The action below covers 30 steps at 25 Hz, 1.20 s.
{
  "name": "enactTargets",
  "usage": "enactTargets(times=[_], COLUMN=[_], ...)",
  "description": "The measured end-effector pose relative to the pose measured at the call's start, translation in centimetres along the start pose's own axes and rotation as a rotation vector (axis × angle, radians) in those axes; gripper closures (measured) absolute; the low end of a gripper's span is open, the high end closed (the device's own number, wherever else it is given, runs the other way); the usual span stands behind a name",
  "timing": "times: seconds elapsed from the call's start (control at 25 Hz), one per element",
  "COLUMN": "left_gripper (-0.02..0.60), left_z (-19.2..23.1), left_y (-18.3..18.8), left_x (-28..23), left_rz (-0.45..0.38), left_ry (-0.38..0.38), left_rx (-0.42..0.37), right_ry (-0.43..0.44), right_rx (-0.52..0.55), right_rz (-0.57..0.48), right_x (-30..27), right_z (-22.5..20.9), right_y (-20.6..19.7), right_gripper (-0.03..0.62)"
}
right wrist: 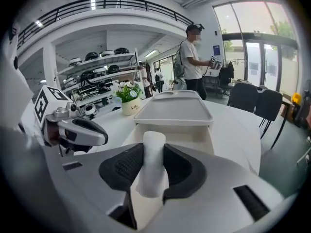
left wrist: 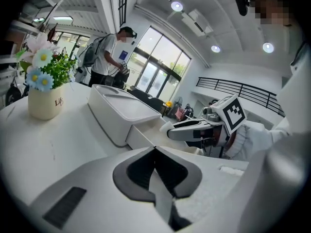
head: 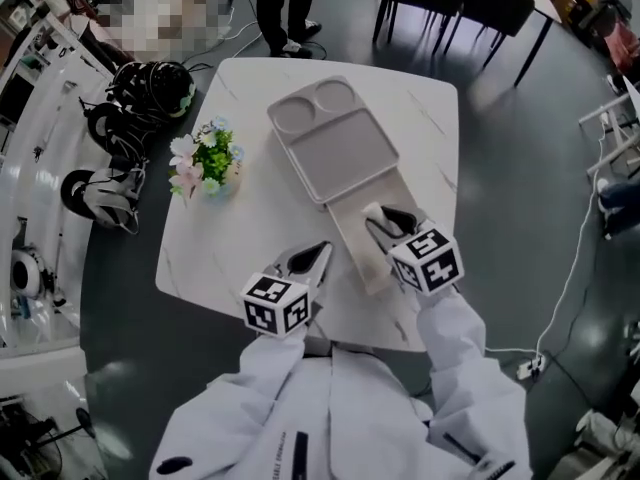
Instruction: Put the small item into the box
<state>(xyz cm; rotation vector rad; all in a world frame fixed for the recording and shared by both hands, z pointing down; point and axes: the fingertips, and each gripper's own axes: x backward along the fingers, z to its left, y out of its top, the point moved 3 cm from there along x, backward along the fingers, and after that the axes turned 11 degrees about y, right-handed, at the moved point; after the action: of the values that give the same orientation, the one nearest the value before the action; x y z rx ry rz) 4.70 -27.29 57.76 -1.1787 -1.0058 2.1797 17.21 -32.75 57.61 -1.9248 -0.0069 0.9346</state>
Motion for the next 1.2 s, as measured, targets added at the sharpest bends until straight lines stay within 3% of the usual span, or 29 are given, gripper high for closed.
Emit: enactTargets(times=[0.24,0.68,1.2], left_gripper=[0.583,0.583,0.583], left_z=[0.6,0.9,0.6], left_y=[-0.7,-0.6,0.6], left_x=[-0.1,-0.3,0.5], left_rz=[0.016,0.013,-0.034], left_ry=[0.023,0.038,0.042], left_rx=[0.029,0.002,-0.020], right_ry=[0.013,0.032,-0.034], right_rx=[0.047,0.046,0.020], right_rz=[0.155,0.293,0.283], right_x=[-2.0,-3.8,-3.4], right_z=[-0.3,-0.1,-0.7], right_y=[-1.2,-2.3,-2.5], right_gripper=[0.474,0.470,0.402])
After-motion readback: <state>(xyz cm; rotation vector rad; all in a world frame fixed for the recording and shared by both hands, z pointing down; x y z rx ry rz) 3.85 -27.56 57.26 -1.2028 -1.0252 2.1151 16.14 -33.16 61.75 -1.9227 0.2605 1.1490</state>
